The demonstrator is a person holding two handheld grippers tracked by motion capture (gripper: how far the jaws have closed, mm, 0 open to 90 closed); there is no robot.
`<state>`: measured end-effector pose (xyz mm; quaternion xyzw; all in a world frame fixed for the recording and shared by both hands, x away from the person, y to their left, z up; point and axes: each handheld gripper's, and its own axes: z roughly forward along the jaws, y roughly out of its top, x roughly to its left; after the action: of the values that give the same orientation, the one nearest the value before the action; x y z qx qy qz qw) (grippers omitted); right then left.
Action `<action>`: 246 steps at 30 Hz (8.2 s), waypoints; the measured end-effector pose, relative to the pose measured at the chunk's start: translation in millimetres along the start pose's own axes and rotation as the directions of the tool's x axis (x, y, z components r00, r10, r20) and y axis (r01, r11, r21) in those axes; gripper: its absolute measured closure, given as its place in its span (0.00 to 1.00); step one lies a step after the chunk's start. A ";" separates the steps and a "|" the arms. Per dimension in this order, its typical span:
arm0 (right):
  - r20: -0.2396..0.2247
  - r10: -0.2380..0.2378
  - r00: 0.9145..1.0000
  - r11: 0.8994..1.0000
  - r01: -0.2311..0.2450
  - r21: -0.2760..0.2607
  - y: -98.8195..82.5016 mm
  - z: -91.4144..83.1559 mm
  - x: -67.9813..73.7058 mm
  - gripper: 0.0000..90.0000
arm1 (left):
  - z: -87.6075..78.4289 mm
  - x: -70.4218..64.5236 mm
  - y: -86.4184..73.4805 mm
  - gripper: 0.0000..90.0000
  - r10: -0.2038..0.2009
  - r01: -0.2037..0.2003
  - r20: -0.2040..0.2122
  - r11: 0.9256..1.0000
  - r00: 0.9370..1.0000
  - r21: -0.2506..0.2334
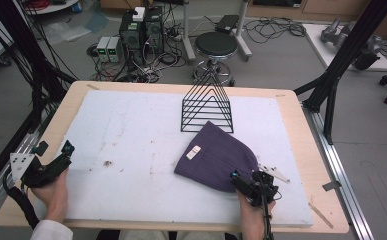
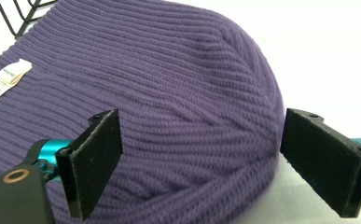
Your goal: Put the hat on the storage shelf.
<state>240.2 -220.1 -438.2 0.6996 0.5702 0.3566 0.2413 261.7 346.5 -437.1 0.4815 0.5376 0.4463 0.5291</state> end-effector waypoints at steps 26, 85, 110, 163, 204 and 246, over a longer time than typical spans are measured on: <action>0.055 -0.046 0.997 0.999 0.046 0.002 -5.3 6.2 11.0 0.70 | 2.0 -3.2 -0.4 0.23 0.003 -0.002 0.011 1.000 1.000 -0.003; 0.065 -0.583 0.810 0.700 0.542 -0.466 24.5 -38.5 44.9 0.87 | -2.5 -3.4 -1.6 0.24 -0.022 0.022 0.029 1.000 0.999 -0.001; -0.018 -0.533 0.846 0.571 0.344 -0.746 64.1 -44.0 41.3 0.86 | -2.2 -7.1 -1.4 0.24 -0.020 0.020 0.046 1.000 0.999 -0.005; -0.204 -0.667 0.716 0.458 0.179 -0.870 131.9 -46.1 185.2 0.85 | 50.2 -127.4 61.3 0.23 0.001 0.034 0.724 0.999 0.690 -0.034; -0.029 -0.702 0.712 0.412 0.372 -0.832 150.6 -33.8 144.2 0.84 | 75.3 -142.4 101.6 0.92 0.045 -0.021 0.801 0.999 0.598 -0.040; 0.244 -0.539 0.806 0.389 0.495 -0.777 295.0 -55.8 59.4 0.85 | 181.5 -307.4 167.5 0.92 0.082 0.031 0.858 0.993 0.507 -0.113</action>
<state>387.3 -235.2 -170.3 0.2870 0.5351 0.4996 0.6178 443.3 59.9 -236.2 0.6163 0.1704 0.1859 0.7460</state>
